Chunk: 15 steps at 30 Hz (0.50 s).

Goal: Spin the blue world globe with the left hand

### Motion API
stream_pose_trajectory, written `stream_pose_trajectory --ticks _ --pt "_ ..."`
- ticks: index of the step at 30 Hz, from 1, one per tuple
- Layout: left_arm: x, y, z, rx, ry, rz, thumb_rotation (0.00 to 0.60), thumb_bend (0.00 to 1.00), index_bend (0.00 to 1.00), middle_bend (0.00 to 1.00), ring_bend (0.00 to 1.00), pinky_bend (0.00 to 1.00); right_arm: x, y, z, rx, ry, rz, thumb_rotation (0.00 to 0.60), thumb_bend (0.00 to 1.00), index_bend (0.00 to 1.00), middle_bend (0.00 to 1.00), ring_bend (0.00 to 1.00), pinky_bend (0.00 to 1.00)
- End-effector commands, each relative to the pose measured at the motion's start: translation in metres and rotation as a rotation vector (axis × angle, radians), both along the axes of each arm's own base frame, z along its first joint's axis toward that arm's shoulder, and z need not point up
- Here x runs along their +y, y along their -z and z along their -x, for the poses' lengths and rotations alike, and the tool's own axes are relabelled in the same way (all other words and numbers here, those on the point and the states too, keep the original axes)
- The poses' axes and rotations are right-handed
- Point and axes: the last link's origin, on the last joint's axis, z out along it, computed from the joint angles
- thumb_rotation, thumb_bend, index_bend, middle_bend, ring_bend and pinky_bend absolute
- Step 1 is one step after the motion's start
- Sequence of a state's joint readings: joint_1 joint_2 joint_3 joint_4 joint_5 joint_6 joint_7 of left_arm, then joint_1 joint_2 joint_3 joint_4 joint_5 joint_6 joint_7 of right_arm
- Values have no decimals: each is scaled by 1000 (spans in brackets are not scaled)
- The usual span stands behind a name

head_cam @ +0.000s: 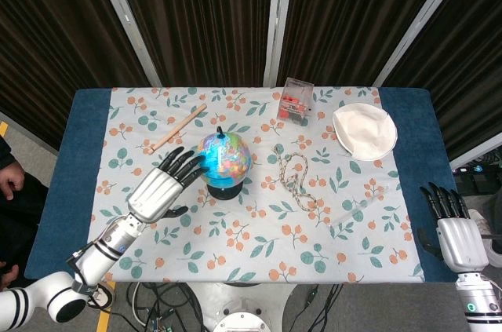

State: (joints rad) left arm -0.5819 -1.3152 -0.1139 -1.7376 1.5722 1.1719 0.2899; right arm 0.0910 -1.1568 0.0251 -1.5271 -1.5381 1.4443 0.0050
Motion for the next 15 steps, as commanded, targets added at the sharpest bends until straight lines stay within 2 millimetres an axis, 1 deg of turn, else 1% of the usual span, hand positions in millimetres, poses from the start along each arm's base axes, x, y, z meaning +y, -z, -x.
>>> stream_pose_trajectory --ticks 1,4,8,11,15 --pt "-1 -7 11 9 -36 -16 600 127 157 119 36 45 0 0 0 1 0 0 600 336 0 0 0 0" --pt "-1 -16 25 22 -82 -33 600 127 168 119 37 45 0 0 -1 2 -1 -1 600 337 0 0 0 0" --pt "-2 -27 35 16 -113 -57 600 128 171 119 37 45 0 1 -1 4 -3 -2 600 335 0 0 0 0" --pt "-3 -32 36 -1 -108 -76 600 127 172 119 37 45 0 2 -2 5 -5 -3 600 337 0 0 0 0" --pt "-6 -34 26 -36 -59 -87 600 127 171 119 37 45 0 2 -3 7 -6 -3 600 336 0 0 0 0"
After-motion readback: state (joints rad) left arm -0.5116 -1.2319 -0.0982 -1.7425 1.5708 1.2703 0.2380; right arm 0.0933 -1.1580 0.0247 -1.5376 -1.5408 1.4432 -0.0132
